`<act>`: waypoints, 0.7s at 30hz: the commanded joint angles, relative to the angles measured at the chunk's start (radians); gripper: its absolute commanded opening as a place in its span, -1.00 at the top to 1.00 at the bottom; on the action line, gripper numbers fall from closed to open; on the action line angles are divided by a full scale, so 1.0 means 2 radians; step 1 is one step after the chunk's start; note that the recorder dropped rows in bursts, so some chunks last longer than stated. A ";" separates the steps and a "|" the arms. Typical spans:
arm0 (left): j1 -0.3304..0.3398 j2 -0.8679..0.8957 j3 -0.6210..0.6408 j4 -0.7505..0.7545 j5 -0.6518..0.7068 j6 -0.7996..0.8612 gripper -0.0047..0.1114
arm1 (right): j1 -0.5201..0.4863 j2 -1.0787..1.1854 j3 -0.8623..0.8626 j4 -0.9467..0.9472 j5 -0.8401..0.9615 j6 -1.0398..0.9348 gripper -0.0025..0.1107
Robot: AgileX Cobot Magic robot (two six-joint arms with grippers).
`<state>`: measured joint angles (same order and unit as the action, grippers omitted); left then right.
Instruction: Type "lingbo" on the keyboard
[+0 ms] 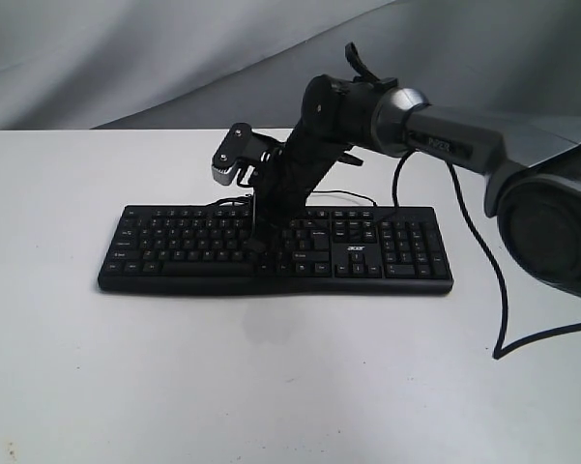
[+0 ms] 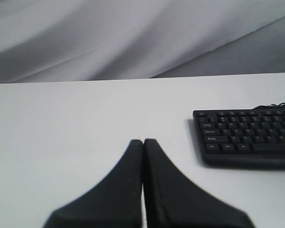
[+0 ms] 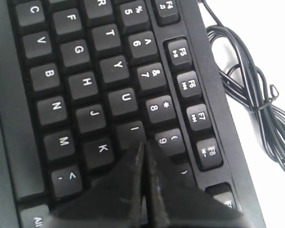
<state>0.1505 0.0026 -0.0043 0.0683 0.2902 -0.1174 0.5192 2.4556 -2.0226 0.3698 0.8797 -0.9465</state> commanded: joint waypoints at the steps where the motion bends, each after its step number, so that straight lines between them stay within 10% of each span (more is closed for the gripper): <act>1: 0.001 -0.001 0.002 -0.004 -0.002 -0.002 0.91 | -0.002 -0.002 -0.002 0.004 -0.003 -0.005 0.96; 21: 0.001 -0.001 0.002 -0.004 -0.002 -0.002 0.91 | -0.004 -0.054 -0.002 0.007 0.006 -0.009 0.96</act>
<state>0.1505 0.0026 -0.0043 0.0683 0.2902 -0.1174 0.5185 2.4102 -2.0226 0.3816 0.8795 -0.9571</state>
